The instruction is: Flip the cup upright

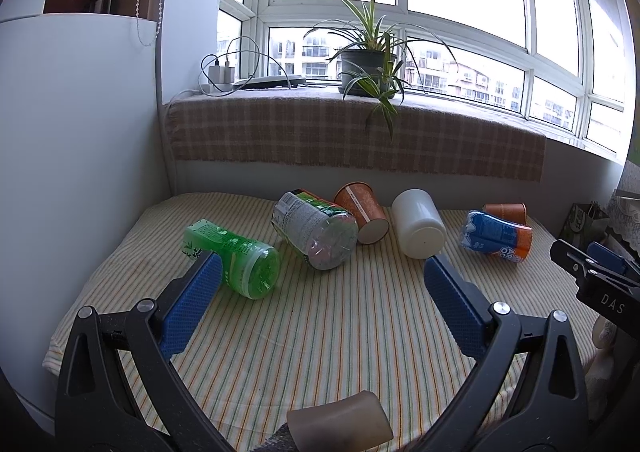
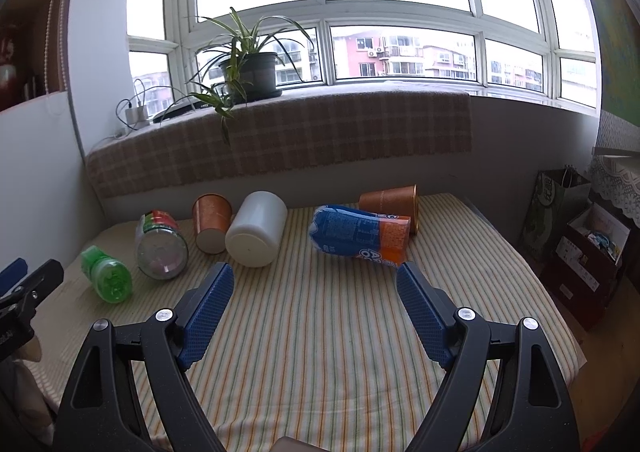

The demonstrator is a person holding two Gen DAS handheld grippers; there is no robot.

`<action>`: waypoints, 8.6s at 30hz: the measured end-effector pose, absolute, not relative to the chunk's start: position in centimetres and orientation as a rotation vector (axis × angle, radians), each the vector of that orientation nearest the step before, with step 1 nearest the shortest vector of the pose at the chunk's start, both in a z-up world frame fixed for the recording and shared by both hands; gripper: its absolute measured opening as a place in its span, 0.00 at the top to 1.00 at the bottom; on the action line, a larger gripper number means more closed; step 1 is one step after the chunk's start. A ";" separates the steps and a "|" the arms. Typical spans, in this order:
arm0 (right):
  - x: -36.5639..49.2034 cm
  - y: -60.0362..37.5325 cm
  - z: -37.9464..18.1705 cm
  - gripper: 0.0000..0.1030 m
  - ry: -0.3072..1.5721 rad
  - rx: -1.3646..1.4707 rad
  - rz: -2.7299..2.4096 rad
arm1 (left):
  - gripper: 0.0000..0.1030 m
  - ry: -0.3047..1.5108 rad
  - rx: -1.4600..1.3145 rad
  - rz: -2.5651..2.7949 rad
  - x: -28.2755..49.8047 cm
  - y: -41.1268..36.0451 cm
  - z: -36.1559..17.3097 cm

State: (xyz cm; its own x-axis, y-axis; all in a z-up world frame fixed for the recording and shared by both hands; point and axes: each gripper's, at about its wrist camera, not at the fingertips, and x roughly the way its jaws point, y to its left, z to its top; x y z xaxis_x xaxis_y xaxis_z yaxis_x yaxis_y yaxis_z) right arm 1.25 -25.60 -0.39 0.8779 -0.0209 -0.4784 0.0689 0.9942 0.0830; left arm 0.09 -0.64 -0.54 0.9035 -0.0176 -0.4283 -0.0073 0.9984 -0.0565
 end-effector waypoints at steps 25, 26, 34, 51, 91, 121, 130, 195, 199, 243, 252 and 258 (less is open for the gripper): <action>-1.8 -35.3 -4.1 0.19 0.603 0.241 -0.146 | 0.01 0.625 0.582 -0.559 9.5 -18.3 -1.0; -2.0 -35.8 -4.2 0.19 0.606 0.250 -0.150 | 0.02 0.625 0.624 -0.571 9.8 -19.5 -1.3; -3.9 -39.3 -5.6 0.19 0.628 0.316 -0.179 | 0.05 0.660 0.859 -0.617 13.7 -27.5 -3.3; -7.0 -46.7 -7.9 0.19 0.663 0.461 -0.305 | 0.06 0.628 1.325 -0.540 18.7 -33.9 -10.8; -4.6 -41.5 -6.3 0.19 0.658 0.383 -0.214 | 0.35 0.857 0.742 -0.599 14.3 -23.6 -6.0; -1.3 -32.0 -6.6 0.19 0.774 0.385 0.107 | 0.19 1.118 -0.443 -0.491 11.3 -8.4 -9.0; 1.0 -31.3 -6.2 0.19 0.824 0.502 0.174 | 0.18 0.963 -0.174 -0.407 7.1 -4.6 -6.4; 11.4 -25.0 -4.7 0.40 0.716 0.095 0.189 | 0.18 0.855 -0.111 -0.217 0.3 -1.4 -7.7; 12.3 -24.6 -4.7 0.40 0.676 0.079 0.183 | 0.18 0.857 -0.111 -0.222 0.2 -1.4 -7.6; 4.2 -23.9 -4.5 0.38 0.582 0.004 0.245 | 0.18 0.802 -0.082 -0.222 0.4 -2.9 -6.0; 2.8 -24.2 -4.2 0.28 0.570 -0.003 0.250 | 0.18 0.760 -0.060 -0.228 0.7 -3.3 -5.1; 1.5 -25.3 -4.2 0.28 0.589 0.045 0.237 | 0.18 0.727 -0.048 -0.230 1.0 -3.4 -4.4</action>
